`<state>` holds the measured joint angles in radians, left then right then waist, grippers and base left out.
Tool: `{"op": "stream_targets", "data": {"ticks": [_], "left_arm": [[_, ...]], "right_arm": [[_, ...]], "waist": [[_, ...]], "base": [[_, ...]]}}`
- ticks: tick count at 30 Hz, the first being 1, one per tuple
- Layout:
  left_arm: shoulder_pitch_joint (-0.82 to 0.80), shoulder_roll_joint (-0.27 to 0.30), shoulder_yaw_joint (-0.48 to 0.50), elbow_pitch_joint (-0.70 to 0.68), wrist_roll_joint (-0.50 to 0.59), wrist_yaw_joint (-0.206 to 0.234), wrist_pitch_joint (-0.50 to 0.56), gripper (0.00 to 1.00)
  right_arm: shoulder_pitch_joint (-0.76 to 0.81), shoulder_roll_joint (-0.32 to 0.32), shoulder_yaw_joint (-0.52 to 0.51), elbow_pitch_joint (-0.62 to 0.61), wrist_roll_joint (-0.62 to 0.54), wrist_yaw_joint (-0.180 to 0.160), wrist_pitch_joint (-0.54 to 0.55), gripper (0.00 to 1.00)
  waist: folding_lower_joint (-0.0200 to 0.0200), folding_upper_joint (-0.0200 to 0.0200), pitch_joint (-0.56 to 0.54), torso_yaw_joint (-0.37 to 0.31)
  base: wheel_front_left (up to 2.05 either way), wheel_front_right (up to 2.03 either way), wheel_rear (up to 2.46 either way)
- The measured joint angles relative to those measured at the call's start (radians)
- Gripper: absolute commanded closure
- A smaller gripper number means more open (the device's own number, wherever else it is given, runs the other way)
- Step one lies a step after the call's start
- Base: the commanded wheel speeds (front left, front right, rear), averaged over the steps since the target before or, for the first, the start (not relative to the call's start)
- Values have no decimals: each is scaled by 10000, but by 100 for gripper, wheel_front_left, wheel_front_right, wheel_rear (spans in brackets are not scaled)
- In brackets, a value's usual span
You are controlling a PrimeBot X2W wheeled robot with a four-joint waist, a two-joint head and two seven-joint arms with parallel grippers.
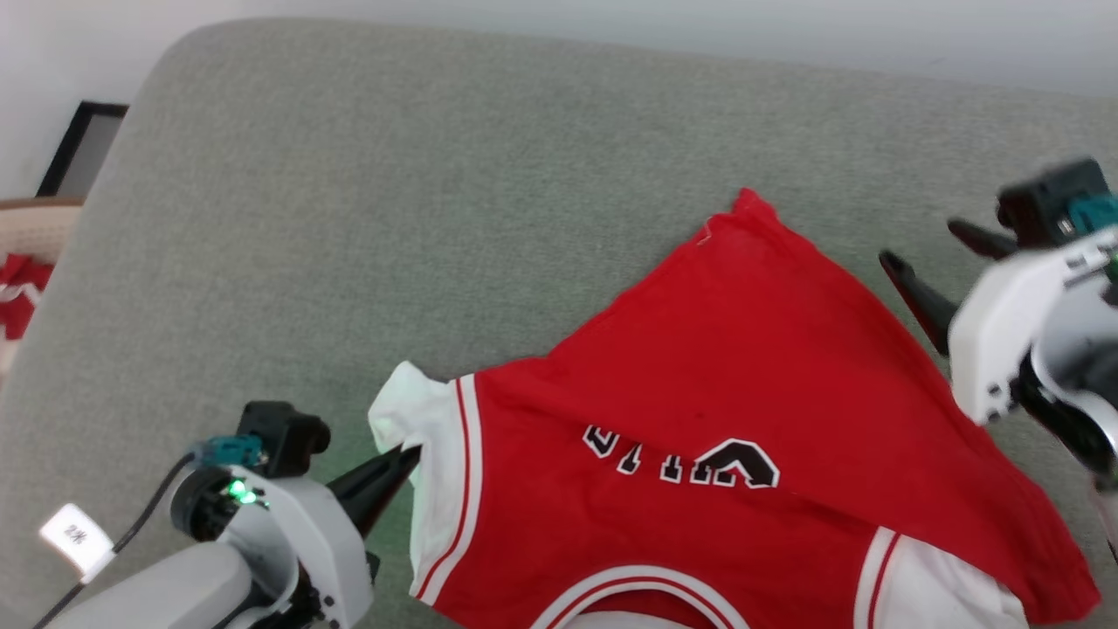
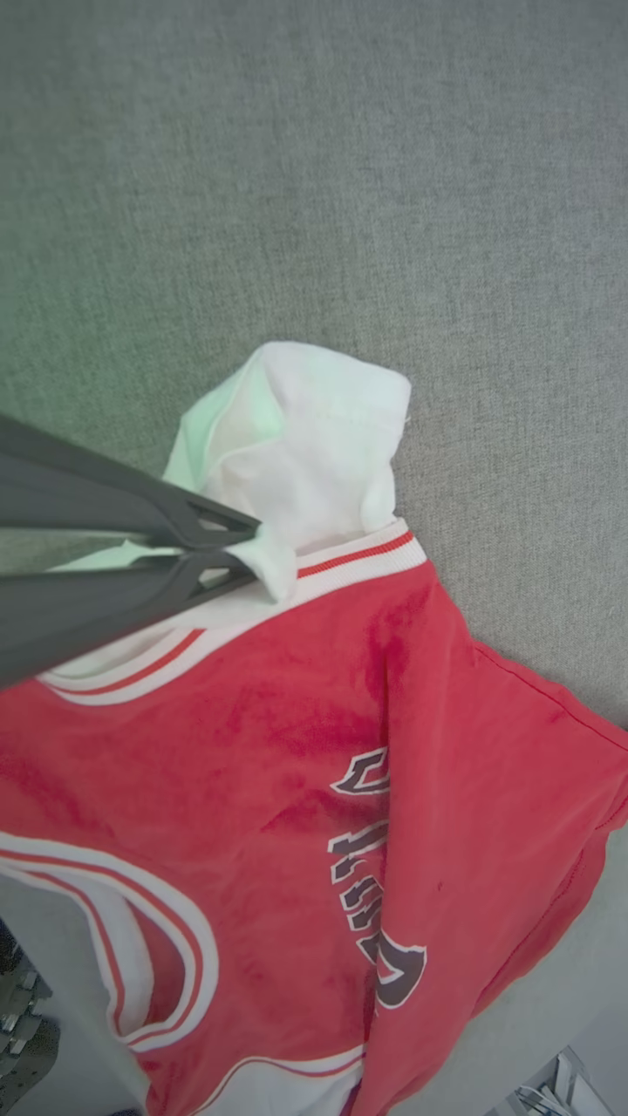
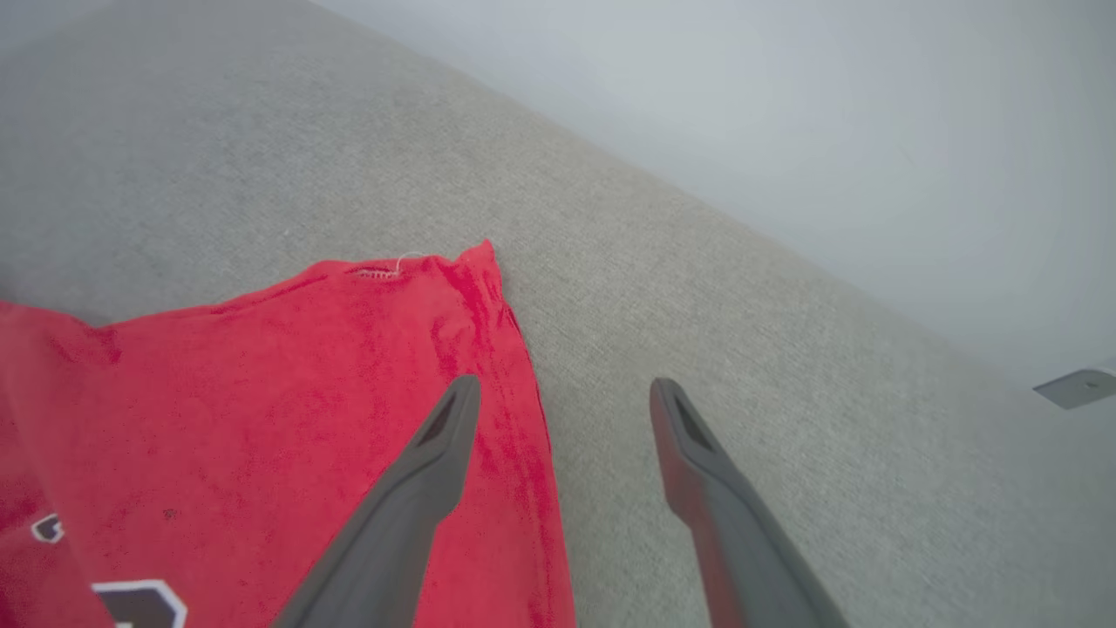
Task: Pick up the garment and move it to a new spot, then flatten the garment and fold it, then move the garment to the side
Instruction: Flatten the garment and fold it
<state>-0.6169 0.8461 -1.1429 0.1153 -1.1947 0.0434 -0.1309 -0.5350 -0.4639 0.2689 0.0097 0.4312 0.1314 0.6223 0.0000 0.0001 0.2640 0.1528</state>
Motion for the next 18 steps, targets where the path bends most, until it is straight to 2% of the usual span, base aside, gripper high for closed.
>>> {"op": "stream_targets", "data": {"ticks": [4,8,14,18], "left_arm": [[-248,-301,-36,167,96,-159,58,100],[-477,-560,-77,378,207,-322,86,100],[-732,-924,-127,711,280,-568,105,100],[-863,-1164,-148,953,339,-719,104,100]], "right_arm": [[-1537,-21,1177,1820,-19,0,-658,0],[-2887,38,2313,3586,247,0,-842,0],[-4373,151,3917,5720,1151,0,-199,0],[-5042,151,4842,6640,1870,0,322,0]], "waist": [[0,0,183,277],[0,0,388,570],[0,0,697,1017],[0,0,901,1300]], "base": [[0,0,0],[0,0,0],[0,0,0],[0,0,0]]}}
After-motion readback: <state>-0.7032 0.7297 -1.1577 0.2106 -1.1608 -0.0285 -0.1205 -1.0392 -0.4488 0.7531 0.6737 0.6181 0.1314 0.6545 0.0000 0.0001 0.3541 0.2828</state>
